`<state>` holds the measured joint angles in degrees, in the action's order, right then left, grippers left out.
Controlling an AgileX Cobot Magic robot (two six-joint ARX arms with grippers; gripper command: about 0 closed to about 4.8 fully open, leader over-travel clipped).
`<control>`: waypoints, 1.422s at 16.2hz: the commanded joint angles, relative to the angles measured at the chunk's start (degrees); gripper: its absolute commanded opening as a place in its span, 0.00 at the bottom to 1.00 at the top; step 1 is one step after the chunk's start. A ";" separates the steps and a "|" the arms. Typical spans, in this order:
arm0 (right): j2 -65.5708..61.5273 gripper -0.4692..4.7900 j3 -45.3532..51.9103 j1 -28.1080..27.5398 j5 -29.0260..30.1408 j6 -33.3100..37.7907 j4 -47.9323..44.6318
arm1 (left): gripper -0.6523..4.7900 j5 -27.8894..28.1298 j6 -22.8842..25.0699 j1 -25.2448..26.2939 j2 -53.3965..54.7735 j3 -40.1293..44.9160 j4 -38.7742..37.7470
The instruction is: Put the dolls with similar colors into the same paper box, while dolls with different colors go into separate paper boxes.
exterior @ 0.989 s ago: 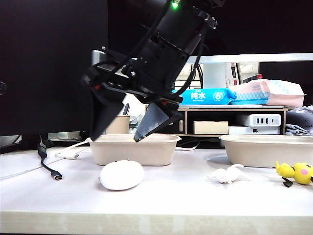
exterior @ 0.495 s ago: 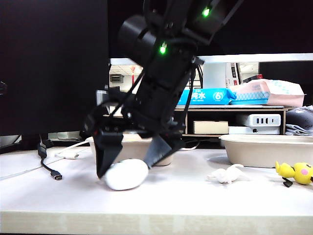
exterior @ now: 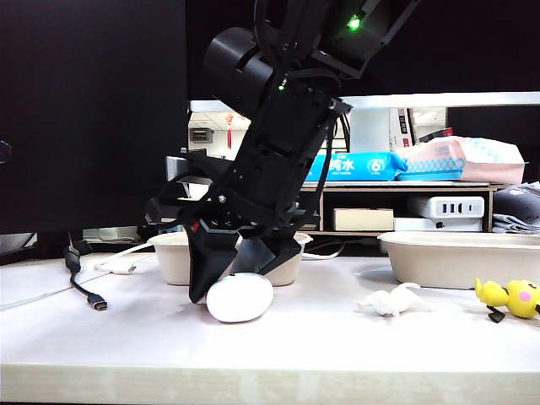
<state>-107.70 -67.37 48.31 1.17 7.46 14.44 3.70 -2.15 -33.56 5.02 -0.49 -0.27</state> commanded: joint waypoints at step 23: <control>15.39 0.17 0.17 -27.08 -10.49 -7.52 10.47 | 0.11 0.11 0.17 -15.43 8.83 -0.04 0.11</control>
<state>-92.25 -67.09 21.93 -8.99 0.12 25.12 3.86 -2.17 -49.01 13.82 -0.49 -0.71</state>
